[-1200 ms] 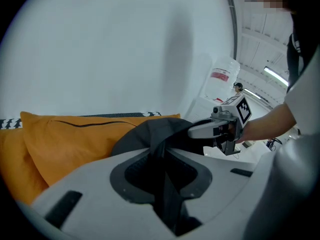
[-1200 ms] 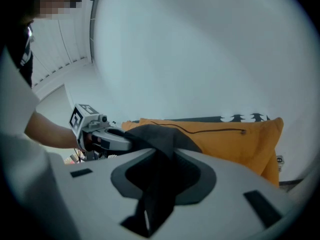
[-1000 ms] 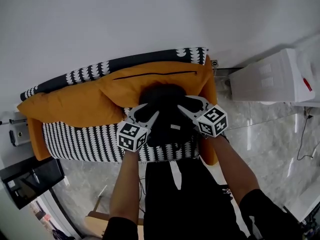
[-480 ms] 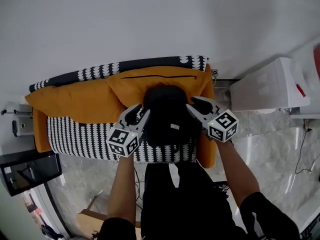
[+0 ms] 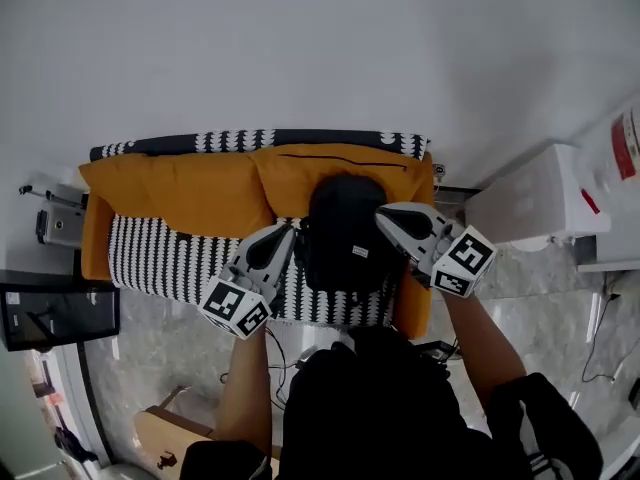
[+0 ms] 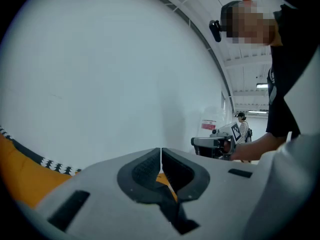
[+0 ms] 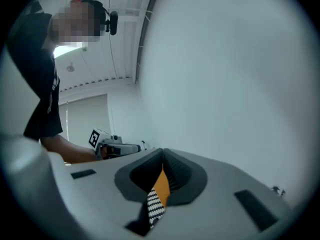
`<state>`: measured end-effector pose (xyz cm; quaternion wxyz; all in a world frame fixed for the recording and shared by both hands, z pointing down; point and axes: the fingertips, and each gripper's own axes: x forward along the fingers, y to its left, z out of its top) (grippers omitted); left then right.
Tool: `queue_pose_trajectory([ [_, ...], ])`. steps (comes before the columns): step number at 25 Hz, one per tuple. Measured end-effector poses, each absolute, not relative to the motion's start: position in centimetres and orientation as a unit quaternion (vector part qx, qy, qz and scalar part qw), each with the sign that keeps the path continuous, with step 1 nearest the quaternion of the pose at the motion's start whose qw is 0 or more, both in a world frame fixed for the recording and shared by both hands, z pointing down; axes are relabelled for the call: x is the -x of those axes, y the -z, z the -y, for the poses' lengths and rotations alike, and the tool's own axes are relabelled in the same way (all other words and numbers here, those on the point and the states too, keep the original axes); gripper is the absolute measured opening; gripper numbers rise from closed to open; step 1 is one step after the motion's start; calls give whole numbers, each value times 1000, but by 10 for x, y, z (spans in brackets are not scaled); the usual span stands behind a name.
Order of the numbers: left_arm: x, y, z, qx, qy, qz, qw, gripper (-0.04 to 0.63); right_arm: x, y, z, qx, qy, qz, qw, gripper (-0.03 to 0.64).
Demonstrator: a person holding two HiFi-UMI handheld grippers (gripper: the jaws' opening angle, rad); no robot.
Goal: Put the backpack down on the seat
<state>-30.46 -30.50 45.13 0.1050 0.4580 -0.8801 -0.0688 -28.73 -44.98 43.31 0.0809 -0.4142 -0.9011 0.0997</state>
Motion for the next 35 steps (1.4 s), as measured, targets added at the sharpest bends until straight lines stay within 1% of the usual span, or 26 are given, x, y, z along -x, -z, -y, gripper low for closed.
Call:
queue_pose_trajectory([
  [5,256,-406,272,-448,66,890,63,31,242,-388,411,466,-82,879,51,28],
  [10,181,-372,237,-450,55,891,28,31,181,-348,367,510,-53,858,20,28],
  [14,123,-358,204,-421,58,905,8,31,133,-329,331,548,-30,836,15,28],
  [20,37,-348,163,-387,55,921,-3,31,56,-311,290,589,-21,808,8,28],
  [27,-36,-323,142,-348,66,935,-32,31,-6,-295,267,638,-26,770,-6,28],
  [35,-96,-321,157,-296,60,953,-16,31,-56,-284,265,699,-35,714,-22,28],
])
